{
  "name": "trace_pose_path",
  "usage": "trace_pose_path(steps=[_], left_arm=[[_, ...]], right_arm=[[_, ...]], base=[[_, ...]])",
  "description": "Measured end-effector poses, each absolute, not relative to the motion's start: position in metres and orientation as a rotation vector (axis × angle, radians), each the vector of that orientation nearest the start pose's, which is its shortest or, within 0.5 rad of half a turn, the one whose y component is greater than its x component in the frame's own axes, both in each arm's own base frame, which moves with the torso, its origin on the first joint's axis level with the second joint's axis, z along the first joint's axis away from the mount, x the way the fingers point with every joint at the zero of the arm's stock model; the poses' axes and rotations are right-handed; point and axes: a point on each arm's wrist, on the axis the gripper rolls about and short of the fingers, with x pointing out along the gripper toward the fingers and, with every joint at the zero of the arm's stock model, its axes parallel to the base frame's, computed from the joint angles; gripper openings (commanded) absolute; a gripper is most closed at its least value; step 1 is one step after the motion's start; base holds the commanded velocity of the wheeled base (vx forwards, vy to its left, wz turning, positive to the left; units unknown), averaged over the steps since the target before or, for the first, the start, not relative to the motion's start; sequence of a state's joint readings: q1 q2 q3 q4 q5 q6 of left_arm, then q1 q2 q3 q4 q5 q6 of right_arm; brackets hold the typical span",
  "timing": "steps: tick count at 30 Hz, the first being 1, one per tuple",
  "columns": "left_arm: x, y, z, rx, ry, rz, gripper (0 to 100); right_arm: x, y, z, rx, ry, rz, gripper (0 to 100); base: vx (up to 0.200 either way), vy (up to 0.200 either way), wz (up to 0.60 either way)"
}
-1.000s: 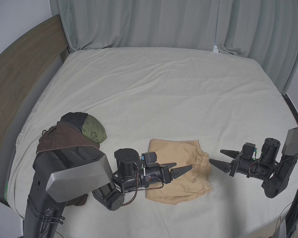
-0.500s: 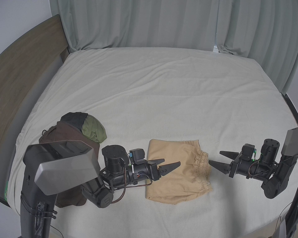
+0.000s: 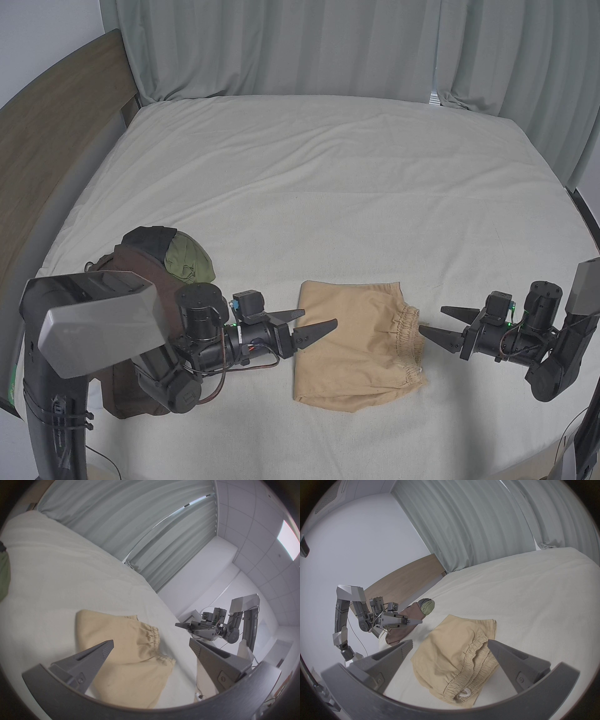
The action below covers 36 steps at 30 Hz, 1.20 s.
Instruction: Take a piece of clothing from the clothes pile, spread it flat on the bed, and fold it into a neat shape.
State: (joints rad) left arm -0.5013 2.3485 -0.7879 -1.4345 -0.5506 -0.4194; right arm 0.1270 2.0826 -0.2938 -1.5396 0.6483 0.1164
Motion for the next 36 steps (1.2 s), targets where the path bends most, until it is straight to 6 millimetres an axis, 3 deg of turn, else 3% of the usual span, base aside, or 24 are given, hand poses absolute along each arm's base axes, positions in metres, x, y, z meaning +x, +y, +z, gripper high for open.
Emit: trace_pose_path(steps=[17, 23, 36], left_arm=[[0.314, -0.107, 0.072, -0.249, 0.212, -0.871, 100], [0.307, -0.084, 0.069, -0.154, 0.195, -0.826, 100], [0.298, -0.039, 0.072, -0.131, 0.148, -0.759, 100]], right_arm=[[0.272, 0.055, 0.05, 0.175, 0.296, 0.781, 100], [0.271, 0.058, 0.05, 0.174, 0.3, 0.791, 100], [0.27, 0.065, 0.052, 0.229, 0.319, 0.808, 100]], base=[[0.0, 0.0, 0.0], [0.0, 0.0, 0.0], [0.0, 0.0, 0.0]])
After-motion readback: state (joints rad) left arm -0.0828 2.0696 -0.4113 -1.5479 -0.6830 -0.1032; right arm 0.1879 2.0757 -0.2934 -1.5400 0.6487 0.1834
